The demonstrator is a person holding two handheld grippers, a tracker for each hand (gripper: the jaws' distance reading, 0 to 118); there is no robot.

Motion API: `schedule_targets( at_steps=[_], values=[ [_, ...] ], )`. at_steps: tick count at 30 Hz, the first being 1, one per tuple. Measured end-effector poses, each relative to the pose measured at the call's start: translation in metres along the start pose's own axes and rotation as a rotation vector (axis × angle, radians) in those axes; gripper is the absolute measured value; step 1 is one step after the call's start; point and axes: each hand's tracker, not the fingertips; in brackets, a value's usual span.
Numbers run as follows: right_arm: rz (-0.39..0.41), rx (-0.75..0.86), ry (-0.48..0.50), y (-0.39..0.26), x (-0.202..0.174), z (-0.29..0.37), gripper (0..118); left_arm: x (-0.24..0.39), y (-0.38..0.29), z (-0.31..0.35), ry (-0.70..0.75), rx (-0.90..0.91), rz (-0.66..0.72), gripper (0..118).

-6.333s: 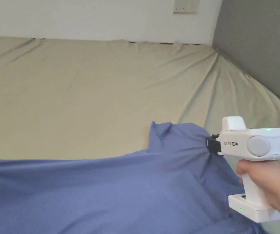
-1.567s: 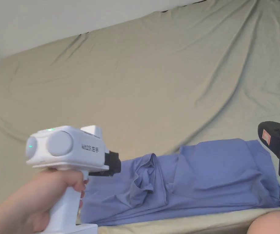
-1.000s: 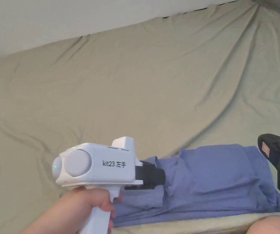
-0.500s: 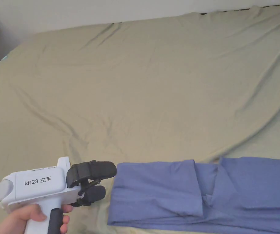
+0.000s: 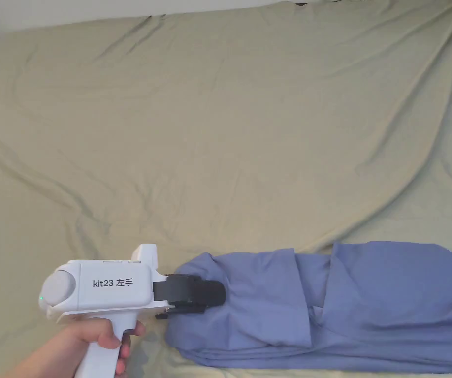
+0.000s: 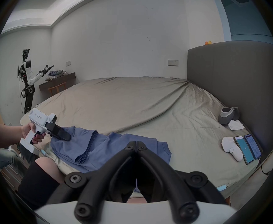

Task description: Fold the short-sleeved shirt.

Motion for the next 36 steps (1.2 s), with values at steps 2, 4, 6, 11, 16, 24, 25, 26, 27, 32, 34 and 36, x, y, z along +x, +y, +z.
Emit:
schedule_targets(
  at_steps=[2, 4, 6, 11, 16, 24, 25, 26, 27, 32, 34, 36],
  values=[
    [0.001, 0.001, 0.000, 0.002, 0.001, 0.000, 0, 0.006, 0.003, 0.018, 0.029, 0.026, -0.031, 10],
    [0.006, 0.004, 0.000, 0.003, 0.000, 0.001, 0, 0.011, 0.005, 0.036, 0.030, 0.050, -0.017, 9],
    [0.009, 0.012, 0.008, 0.007, -0.002, 0.002, 0, 0.032, 0.001, 0.050, 0.051, 0.061, -0.018, 9],
    [0.041, 0.033, 0.046, 0.018, -0.011, 0.003, 0, 0.054, 0.012, 0.106, 0.232, 0.086, -0.066, 9],
    [0.115, 0.091, 0.073, 0.034, -0.026, -0.017, 0, 0.058, 0.025, 0.160, 0.385, 0.142, -0.023, 9],
    [0.130, 0.111, 0.080, 0.041, -0.034, -0.057, 0, 0.165, 0.031, 0.136, 0.497, 0.080, -0.139, 9],
    [0.131, 0.109, 0.081, 0.041, -0.034, -0.060, 0, 0.180, 0.033, 0.122, 0.492, 0.071, -0.140, 9],
    [0.127, 0.105, 0.084, 0.040, -0.033, -0.061, 0, 0.193, 0.035, 0.105, 0.486, 0.041, -0.178, 9],
    [0.123, 0.104, 0.085, 0.038, -0.032, -0.062, 0, 0.204, 0.036, 0.087, 0.494, 0.012, -0.208, 9],
    [0.077, 0.087, 0.077, 0.028, -0.015, -0.057, 0, 0.236, 0.031, -0.009, 0.492, -0.080, -0.250, 9],
    [0.072, 0.083, 0.072, 0.024, -0.009, -0.056, 0, 0.236, 0.024, -0.047, 0.483, -0.109, -0.260, 10],
    [0.069, 0.083, 0.059, 0.022, -0.003, -0.054, 0, 0.236, 0.013, -0.083, 0.501, -0.132, -0.262, 11]
  ],
)
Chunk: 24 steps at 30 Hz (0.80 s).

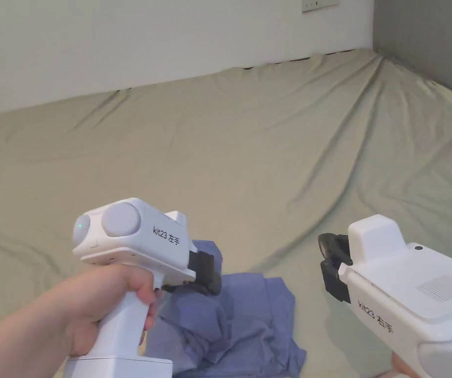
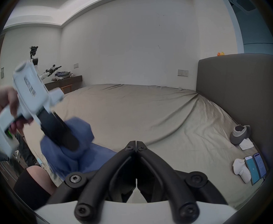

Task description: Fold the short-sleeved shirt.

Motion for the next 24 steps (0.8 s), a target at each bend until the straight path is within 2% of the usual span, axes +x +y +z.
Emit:
schedule_targets(
  at_steps=[1, 4, 6, 7, 8, 9, 10, 11, 13, 15, 19, 22, 24],
  values=[
    [-0.006, 0.001, -0.005, -0.001, 0.004, 0.002, 0, 0.009, -0.003, -0.017, -0.010, -0.025, -0.016, 21],
    [-0.022, 0.010, -0.019, -0.002, 0.013, 0.005, 0, 0.017, -0.001, -0.051, -0.062, -0.048, -0.004, 81],
    [-0.032, 0.019, -0.026, -0.003, 0.020, 0.007, 0, 0.027, -0.004, -0.047, -0.089, -0.054, -0.006, 82],
    [-0.036, 0.022, -0.027, -0.003, 0.022, 0.008, 0, 0.030, -0.005, -0.037, -0.103, -0.032, -0.037, 82],
    [-0.042, 0.023, -0.029, -0.004, 0.024, 0.009, 0, 0.031, -0.006, -0.025, -0.103, -0.003, -0.069, 76],
    [-0.053, 0.022, -0.031, -0.004, 0.027, 0.009, 0, 0.028, -0.009, -0.011, -0.103, 0.040, -0.100, 55],
    [-0.066, 0.022, -0.028, -0.003, 0.030, 0.008, 0, 0.027, -0.015, 0.005, -0.102, 0.074, -0.111, 13],
    [-0.075, 0.024, -0.025, -0.001, 0.030, 0.008, 0, 0.023, -0.018, 0.014, -0.081, 0.104, -0.116, 0],
    [-0.083, 0.028, -0.023, 0.000, 0.031, 0.006, 0, 0.020, -0.025, 0.009, 0.097, 0.103, -0.105, 0],
    [-0.084, 0.034, -0.019, 0.002, 0.029, 0.005, 0, 0.024, -0.039, -0.008, 0.172, 0.060, -0.194, 0],
    [-0.063, 0.028, -0.015, -0.002, 0.026, 0.005, 0, 0.037, -0.053, -0.062, 0.060, -0.026, -0.141, 0],
    [-0.060, 0.014, -0.020, -0.005, 0.027, 0.006, 0, 0.058, -0.057, -0.107, 0.165, -0.031, -0.208, 0],
    [-0.062, 0.012, -0.024, -0.007, 0.028, 0.008, 0, 0.064, -0.052, -0.109, 0.122, 0.017, -0.217, 0]
  ],
)
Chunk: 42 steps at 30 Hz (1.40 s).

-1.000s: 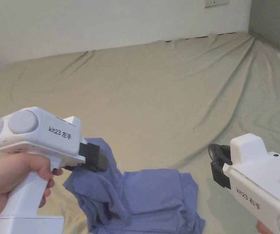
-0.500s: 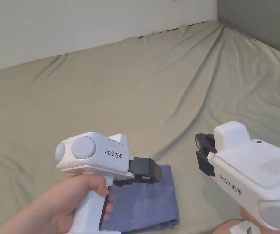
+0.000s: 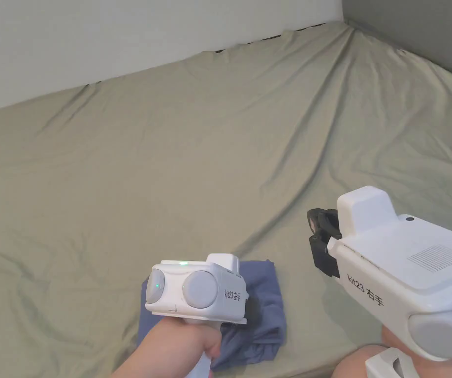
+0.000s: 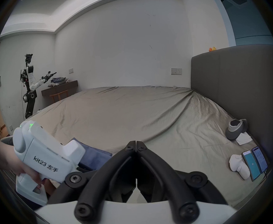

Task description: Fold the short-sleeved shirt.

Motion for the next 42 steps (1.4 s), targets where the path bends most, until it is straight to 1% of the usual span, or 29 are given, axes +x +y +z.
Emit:
schedule_targets(
  at_steps=[2, 4, 7, 10, 12, 13, 14, 17, 18, 19, 20, 21, 22, 23, 24, 25, 26, 27, 28, 29, 30, 31, 32, 33, 36, 38, 40, 41, 42],
  values=[
    [0.007, 0.003, -0.003, 0.000, -0.002, 0.001, 0, -0.004, 0.008, 0.003, -0.065, -0.025, 0.067, 0],
    [0.012, -0.005, 0.004, -0.001, -0.006, 0.000, 0, -0.010, 0.008, 0.014, -0.143, -0.013, 0.034, 0],
    [0.015, -0.034, 0.028, -0.007, -0.019, -0.008, 0, -0.034, 0.004, 0.055, -0.220, 0.088, 0.091, 0],
    [0.018, -0.087, 0.092, -0.012, -0.038, -0.023, 0, -0.074, -0.011, 0.112, -0.306, 0.208, 0.110, 0],
    [0.039, -0.127, 0.133, -0.015, -0.053, -0.040, 0, -0.105, -0.025, 0.140, -0.358, 0.246, 0.156, 0],
    [0.039, -0.161, 0.172, -0.018, -0.061, -0.051, 0, -0.122, -0.034, 0.149, -0.369, 0.258, 0.171, 0],
    [0.029, -0.196, 0.216, -0.021, -0.068, -0.061, 0, -0.136, -0.042, 0.156, -0.367, 0.266, 0.181, 0],
    [-0.111, -0.348, 0.413, -0.038, -0.076, -0.102, 0, -0.178, -0.067, 0.163, -0.352, 0.279, 0.233, 0],
    [-0.147, -0.396, 0.452, -0.046, -0.077, -0.114, 0, -0.187, -0.074, 0.163, -0.356, 0.281, 0.255, 0],
    [-0.149, -0.436, 0.477, -0.054, -0.076, -0.124, 0, -0.200, -0.082, 0.160, -0.360, 0.286, 0.279, 0],
    [-0.143, -0.464, 0.470, -0.059, -0.076, -0.131, 0, -0.209, -0.087, 0.158, -0.360, 0.287, 0.304, 0],
    [-0.111, -0.508, 0.449, -0.067, -0.075, -0.140, 0, -0.219, -0.093, 0.153, -0.381, 0.278, 0.343, 0],
    [-0.096, -0.528, 0.413, -0.074, -0.073, -0.145, 0, -0.225, -0.095, 0.148, -0.403, 0.269, 0.350, 0],
    [-0.124, -0.513, 0.428, -0.080, -0.067, -0.149, 0, -0.229, -0.097, 0.144, -0.407, 0.271, 0.348, 0],
    [-0.208, -0.503, 0.472, -0.081, -0.060, -0.151, 0, -0.234, -0.098, 0.138, -0.427, 0.265, 0.347, 0],
    [-0.266, -0.528, 0.466, -0.079, -0.054, -0.155, 0, -0.238, -0.099, 0.132, -0.457, 0.256, 0.348, 0],
    [-0.285, -0.548, 0.464, -0.078, -0.053, -0.157, 0, -0.243, -0.097, 0.125, -0.491, 0.246, 0.356, 0],
    [-0.254, -0.542, 0.466, -0.077, -0.053, -0.156, 0, -0.248, -0.095, 0.116, -0.534, 0.226, 0.377, 0],
    [-0.210, -0.541, 0.468, -0.075, -0.056, -0.155, 0, -0.252, -0.094, 0.106, -0.573, 0.218, 0.405, 9],
    [-0.169, -0.539, 0.462, -0.073, -0.059, -0.155, 0, -0.256, -0.093, 0.097, -0.588, 0.223, 0.433, 27],
    [-0.166, -0.542, 0.456, -0.071, -0.061, -0.155, 0, -0.264, -0.091, 0.085, -0.609, 0.224, 0.461, 51],
    [-0.165, -0.543, 0.452, -0.071, -0.064, -0.153, 0, -0.271, -0.090, 0.071, -0.649, 0.206, 0.475, 81],
    [-0.164, -0.544, 0.452, -0.071, -0.064, -0.152, 0, -0.274, -0.088, 0.059, -0.677, 0.173, 0.487, 95],
    [-0.165, -0.544, 0.452, -0.071, -0.063, -0.153, 0, -0.275, -0.087, 0.047, -0.697, 0.146, 0.500, 103],
    [-0.189, -0.543, 0.445, -0.072, -0.063, -0.151, 0, -0.273, -0.085, 0.013, -0.698, 0.103, 0.510, 104],
    [-0.181, -0.539, 0.443, -0.071, -0.064, -0.150, 0, -0.271, -0.088, 0.008, -0.853, 0.237, 0.501, 103],
    [-0.181, -0.542, 0.444, -0.071, -0.064, -0.150, 0, -0.257, -0.073, -0.004, -0.817, 0.158, 0.542, 100],
    [-0.180, -0.544, 0.443, -0.071, -0.064, -0.150, 0, -0.252, -0.069, -0.004, -0.814, 0.175, 0.521, 93],
    [-0.177, -0.544, 0.443, -0.070, -0.065, -0.150, 0, -0.246, -0.063, -0.001, -0.806, 0.182, 0.445, 70]
  ],
)
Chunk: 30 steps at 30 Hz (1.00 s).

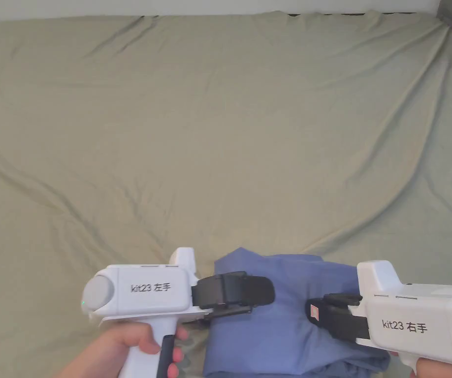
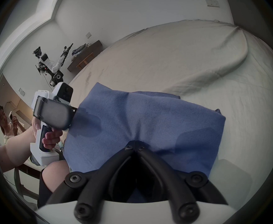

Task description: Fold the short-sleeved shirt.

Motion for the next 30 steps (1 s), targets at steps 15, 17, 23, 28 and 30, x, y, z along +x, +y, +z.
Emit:
schedule_targets(
  at_steps=[15, 17, 23, 28, 30],
  values=[
    [0.076, 0.130, 0.016, 0.016, -0.036, 0.059, 0, 0.051, 0.032, 0.119, 0.512, -0.130, -0.259, 19],
    [0.097, 0.141, 0.027, 0.020, -0.047, 0.063, 0, 0.046, 0.044, 0.168, 0.672, -0.143, -0.287, 19],
    [0.120, 0.173, 0.042, 0.029, -0.073, 0.067, 0, -0.019, 0.073, 0.260, 1.277, -0.271, -0.308, 19],
    [0.157, 0.143, 0.016, 0.032, -0.083, 0.066, 0, -0.071, 0.093, 0.330, 1.451, -0.208, -0.172, 18],
    [0.155, 0.137, 0.000, 0.036, -0.082, 0.064, 0, -0.085, 0.095, 0.342, 1.552, -0.221, -0.183, 18]
  ],
)
